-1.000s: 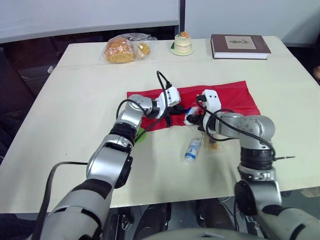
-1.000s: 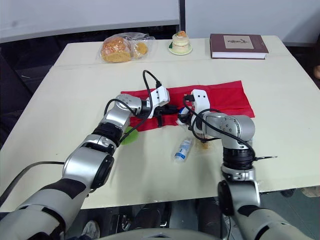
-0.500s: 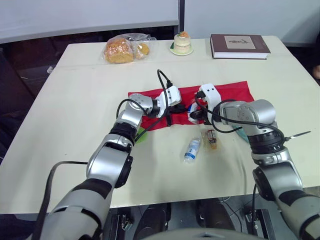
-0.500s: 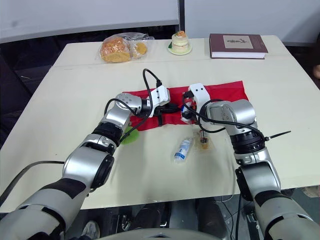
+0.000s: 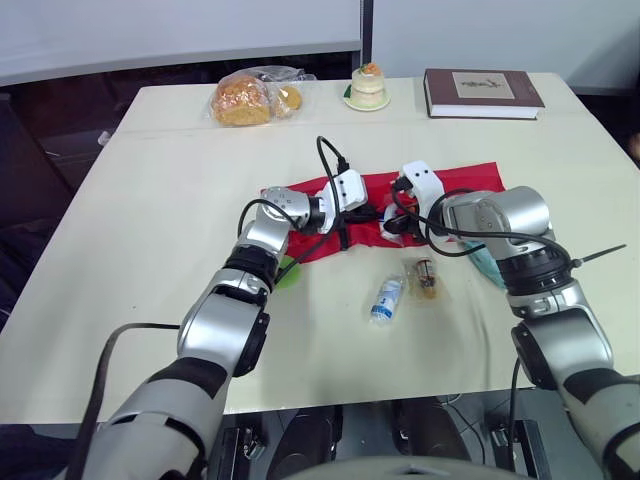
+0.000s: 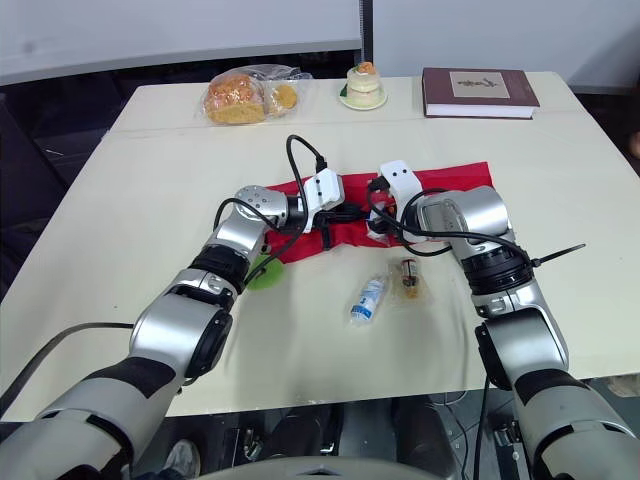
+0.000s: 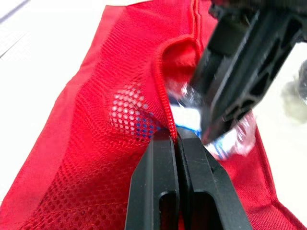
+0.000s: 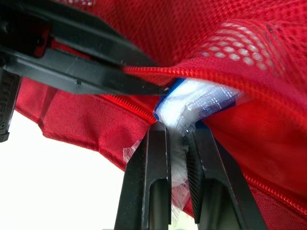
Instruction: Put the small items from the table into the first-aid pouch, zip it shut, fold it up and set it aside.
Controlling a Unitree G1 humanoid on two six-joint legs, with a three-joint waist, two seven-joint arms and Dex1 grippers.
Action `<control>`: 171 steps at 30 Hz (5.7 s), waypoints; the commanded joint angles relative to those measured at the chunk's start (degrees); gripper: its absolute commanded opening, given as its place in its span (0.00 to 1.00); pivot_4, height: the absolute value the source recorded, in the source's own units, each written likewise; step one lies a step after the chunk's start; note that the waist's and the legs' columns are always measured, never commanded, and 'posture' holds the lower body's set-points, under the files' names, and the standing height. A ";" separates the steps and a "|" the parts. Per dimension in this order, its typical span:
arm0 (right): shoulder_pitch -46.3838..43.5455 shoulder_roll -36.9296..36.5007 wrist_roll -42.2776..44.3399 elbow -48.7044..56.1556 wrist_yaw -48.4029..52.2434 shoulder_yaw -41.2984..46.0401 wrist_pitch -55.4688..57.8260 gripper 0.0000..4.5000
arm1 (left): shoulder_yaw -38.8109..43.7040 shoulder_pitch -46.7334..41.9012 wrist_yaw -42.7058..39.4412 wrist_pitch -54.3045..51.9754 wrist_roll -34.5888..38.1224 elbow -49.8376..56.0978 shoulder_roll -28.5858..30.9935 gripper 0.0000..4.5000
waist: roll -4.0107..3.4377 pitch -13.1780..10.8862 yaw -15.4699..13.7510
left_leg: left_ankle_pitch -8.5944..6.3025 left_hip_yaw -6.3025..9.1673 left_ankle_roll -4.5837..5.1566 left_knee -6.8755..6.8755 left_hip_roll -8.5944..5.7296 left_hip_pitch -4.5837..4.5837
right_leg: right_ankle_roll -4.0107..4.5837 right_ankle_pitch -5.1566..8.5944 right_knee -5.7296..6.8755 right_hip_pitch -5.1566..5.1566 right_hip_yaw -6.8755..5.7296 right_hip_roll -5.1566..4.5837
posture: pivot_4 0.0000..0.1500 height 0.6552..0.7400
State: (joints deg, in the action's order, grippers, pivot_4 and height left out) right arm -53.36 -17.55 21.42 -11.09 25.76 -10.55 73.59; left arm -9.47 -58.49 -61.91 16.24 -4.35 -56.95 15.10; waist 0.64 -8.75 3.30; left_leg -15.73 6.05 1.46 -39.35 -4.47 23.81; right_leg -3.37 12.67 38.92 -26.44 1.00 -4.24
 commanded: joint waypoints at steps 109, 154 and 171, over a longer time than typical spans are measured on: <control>53.82 -24.54 25.70 44.19 32.86 44.44 -34.83 0.57 | 1.39 -0.78 -2.52 2.96 2.18 -3.81 1.52 0.00 | 0.10 -0.07 -1.62 | -0.02 0.07 0.04 -0.08 0.01 -0.18 | -0.02 0.00 -0.09 0.37 -0.13 0.10 | 1.00 0.87; 29.52 -30.09 -12.56 27.73 40.62 -3.32 -61.41 0.99 | 0.72 -2.18 -1.03 4.51 0.45 -5.13 0.88 0.00 | 0.47 -0.29 -2.55 | -0.13 -0.08 0.20 -0.02 0.10 -0.94 | -0.16 0.06 -0.39 1.22 -0.10 0.10 | 1.00 0.87; 15.36 -22.04 -23.10 11.09 50.83 -16.96 -71.07 0.99 | 0.89 -0.97 -0.97 4.04 0.85 -3.62 1.11 0.00 | 0.49 -0.30 -2.50 | -0.13 -0.03 0.18 0.02 0.09 -0.89 | -0.15 0.05 -0.40 1.14 -0.11 0.10 | 1.00 0.87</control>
State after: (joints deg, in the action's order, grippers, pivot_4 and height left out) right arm -37.09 -39.41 -1.77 -0.58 75.69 -27.55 3.43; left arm -9.43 -59.33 -63.26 20.10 -4.33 -63.01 15.97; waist 1.13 -9.05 0.81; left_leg -15.85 6.03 1.64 -39.32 -4.38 22.92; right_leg -3.52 12.72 38.53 -25.30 0.89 -4.15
